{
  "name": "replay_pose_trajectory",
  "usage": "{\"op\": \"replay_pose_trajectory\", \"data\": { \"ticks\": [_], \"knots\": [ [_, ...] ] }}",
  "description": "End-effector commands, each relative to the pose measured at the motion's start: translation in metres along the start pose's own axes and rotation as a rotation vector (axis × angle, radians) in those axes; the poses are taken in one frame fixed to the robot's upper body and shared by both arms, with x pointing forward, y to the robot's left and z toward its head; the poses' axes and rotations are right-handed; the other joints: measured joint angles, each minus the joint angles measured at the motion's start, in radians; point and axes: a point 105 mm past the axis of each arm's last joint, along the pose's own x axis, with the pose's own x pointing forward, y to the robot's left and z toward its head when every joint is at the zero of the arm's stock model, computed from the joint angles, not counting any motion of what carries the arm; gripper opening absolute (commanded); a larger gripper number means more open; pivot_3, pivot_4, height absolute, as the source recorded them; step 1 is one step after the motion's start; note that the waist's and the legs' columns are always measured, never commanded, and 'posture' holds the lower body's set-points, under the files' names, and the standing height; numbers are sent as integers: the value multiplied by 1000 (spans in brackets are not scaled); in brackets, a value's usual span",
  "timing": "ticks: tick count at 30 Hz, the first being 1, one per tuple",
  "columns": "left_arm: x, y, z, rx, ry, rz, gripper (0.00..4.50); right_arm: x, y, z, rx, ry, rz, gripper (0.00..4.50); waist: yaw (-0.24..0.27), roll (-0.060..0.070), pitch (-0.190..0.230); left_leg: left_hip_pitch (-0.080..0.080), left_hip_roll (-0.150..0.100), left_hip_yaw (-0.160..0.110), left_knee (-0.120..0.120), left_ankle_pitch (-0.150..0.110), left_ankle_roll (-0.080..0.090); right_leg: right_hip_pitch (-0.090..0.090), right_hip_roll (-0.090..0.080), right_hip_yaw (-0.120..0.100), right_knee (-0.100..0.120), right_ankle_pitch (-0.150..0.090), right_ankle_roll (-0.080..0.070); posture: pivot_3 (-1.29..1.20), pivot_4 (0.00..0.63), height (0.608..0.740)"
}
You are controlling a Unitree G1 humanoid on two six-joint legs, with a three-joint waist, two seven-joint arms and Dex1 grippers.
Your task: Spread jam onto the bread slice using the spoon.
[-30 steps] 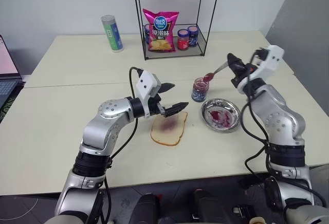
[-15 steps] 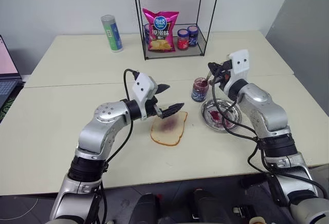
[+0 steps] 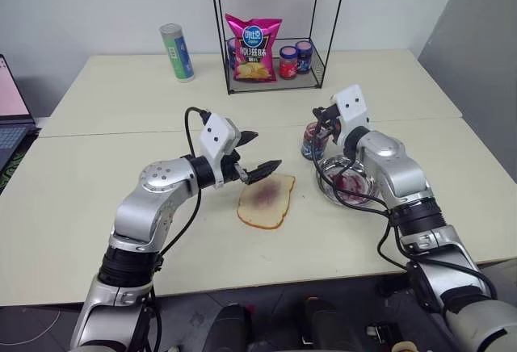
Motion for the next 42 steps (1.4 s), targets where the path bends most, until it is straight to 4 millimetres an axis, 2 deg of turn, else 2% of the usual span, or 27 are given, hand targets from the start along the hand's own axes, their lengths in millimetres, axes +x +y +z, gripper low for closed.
{"op": "replay_pose_trajectory", "data": {
  "ticks": [1, 10, 17, 28, 42],
  "knots": [
    [-2, -2, 15, 37, -48, 2, 4500, 1, -3, 2, 139, 5, -13, 56, 0, 0, 0, 0, 0, 0, 0, 0, 0, 0, 0, 0, 0, 2, -3, 0, 150, 740],
    [2, 1, 17, 40, -51, -1, 4500, -5, -14, 17, 461, -33, -67, 56, 0, 0, 0, 0, 0, 0, 0, 0, 0, 0, 0, 0, 0, 2, -3, 0, 150, 740],
    [3, 1, 17, 42, -55, 3, 4500, -10, -26, 30, 545, -61, -94, 56, -1, 0, 0, 0, 0, 0, -1, 0, 0, -1, 0, 0, 0, 2, -3, 0, 150, 740],
    [2, 0, 13, 45, -50, 10, 4500, -16, -38, 37, 644, -81, -121, 56, -1, 0, 0, 0, 0, 0, -1, 0, 0, -1, 0, 0, 0, 1, -2, 0, 150, 740],
    [5, 2, 12, 61, -49, 3, 4500, -21, -49, 43, 690, -109, -159, 56, -1, 0, 0, -1, 0, 1, -1, 0, 0, -1, 0, 0, -1, 1, -2, 0, 150, 740]
  ]
}}
